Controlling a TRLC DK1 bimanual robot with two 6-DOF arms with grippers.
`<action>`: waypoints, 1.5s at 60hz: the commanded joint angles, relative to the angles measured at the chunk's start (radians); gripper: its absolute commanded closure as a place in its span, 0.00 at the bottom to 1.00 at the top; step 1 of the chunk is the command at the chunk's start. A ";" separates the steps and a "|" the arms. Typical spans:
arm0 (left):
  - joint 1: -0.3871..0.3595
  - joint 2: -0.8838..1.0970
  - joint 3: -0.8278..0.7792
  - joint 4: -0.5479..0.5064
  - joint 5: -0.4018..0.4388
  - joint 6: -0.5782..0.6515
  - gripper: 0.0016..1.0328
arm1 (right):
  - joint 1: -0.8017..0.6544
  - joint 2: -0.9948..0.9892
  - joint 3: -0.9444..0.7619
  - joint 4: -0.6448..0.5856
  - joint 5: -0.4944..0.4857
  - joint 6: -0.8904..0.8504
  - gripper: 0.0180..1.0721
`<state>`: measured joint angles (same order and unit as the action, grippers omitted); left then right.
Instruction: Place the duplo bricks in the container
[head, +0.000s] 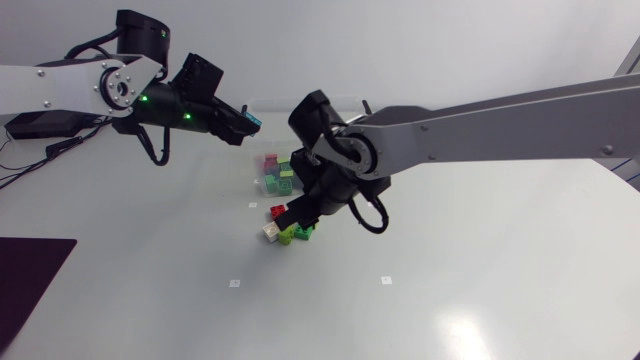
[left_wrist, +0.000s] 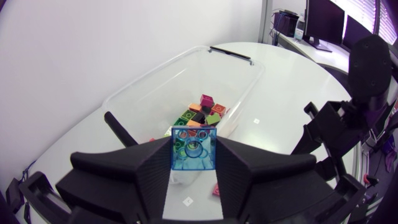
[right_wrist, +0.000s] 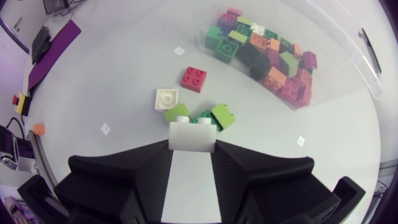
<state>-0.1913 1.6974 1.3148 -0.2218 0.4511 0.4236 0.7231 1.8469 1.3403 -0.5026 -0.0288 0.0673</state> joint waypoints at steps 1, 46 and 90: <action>-0.019 0.061 0.070 0.018 -0.017 -0.049 0.84 | -0.025 -0.046 -0.021 -0.022 0.000 0.009 0.73; -0.017 -0.131 -0.085 0.015 -0.124 -0.017 0.04 | -0.185 -0.084 0.258 -0.096 -0.059 0.000 0.73; -0.100 -0.174 -0.436 -0.025 -0.124 0.198 0.05 | -0.266 0.275 0.643 -0.047 -0.079 0.023 0.65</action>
<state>-0.2779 1.4734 0.9173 -0.2642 0.3305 0.6010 0.4698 2.0747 1.9453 -0.5537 -0.1043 0.0708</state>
